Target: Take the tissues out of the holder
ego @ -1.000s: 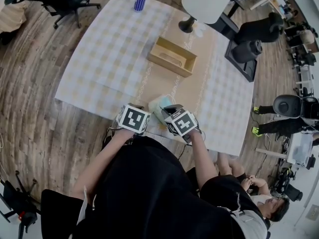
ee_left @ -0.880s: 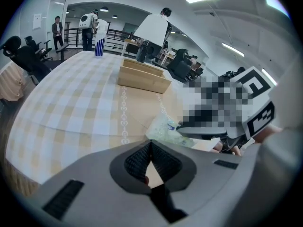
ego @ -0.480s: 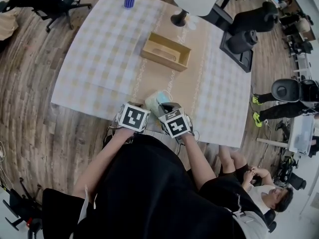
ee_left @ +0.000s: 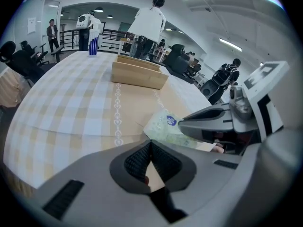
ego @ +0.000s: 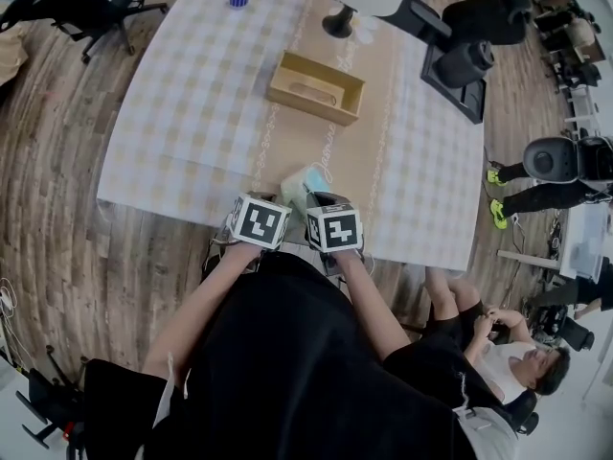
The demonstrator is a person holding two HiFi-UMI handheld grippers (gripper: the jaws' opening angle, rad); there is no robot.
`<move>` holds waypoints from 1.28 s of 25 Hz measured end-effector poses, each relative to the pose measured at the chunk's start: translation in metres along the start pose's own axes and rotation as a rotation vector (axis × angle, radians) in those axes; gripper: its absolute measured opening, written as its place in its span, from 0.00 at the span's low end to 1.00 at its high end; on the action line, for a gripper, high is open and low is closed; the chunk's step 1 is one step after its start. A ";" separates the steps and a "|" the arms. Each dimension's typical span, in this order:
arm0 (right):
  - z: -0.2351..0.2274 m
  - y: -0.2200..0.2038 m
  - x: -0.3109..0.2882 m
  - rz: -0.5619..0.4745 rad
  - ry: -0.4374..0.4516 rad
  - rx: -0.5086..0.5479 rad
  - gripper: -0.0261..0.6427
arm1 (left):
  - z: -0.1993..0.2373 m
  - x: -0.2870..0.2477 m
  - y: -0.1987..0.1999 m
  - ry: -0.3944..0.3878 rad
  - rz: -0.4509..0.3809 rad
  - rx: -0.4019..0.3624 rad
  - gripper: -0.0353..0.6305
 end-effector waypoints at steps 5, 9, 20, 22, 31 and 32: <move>0.000 -0.004 0.002 -0.024 -0.020 -0.037 0.06 | -0.005 -0.001 -0.002 -0.010 0.010 -0.011 0.05; 0.001 -0.004 0.002 -0.055 -0.010 -0.024 0.06 | -0.005 0.002 -0.003 -0.008 0.014 -0.015 0.05; 0.001 -0.003 0.044 -0.190 -0.055 -0.053 0.22 | -0.008 -0.002 -0.003 -0.022 0.016 -0.026 0.05; 0.003 -0.007 0.050 -0.195 -0.032 -0.084 0.22 | -0.011 -0.002 -0.001 -0.027 0.014 -0.035 0.05; 0.007 -0.024 0.063 -0.199 -0.051 -0.177 0.08 | -0.027 -0.010 -0.004 -0.058 0.043 -0.097 0.05; 0.007 -0.027 0.063 -0.191 -0.052 -0.187 0.07 | -0.028 -0.010 -0.005 -0.059 0.044 -0.104 0.05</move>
Point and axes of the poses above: the fingertips, and each gripper's own axes: x backward along the fingers, z to its left, y out of its top, the point moved 6 cm from there along x, backward along the fingers, and after that the axes turned 5 degrees about z, right-handed, at the moved point
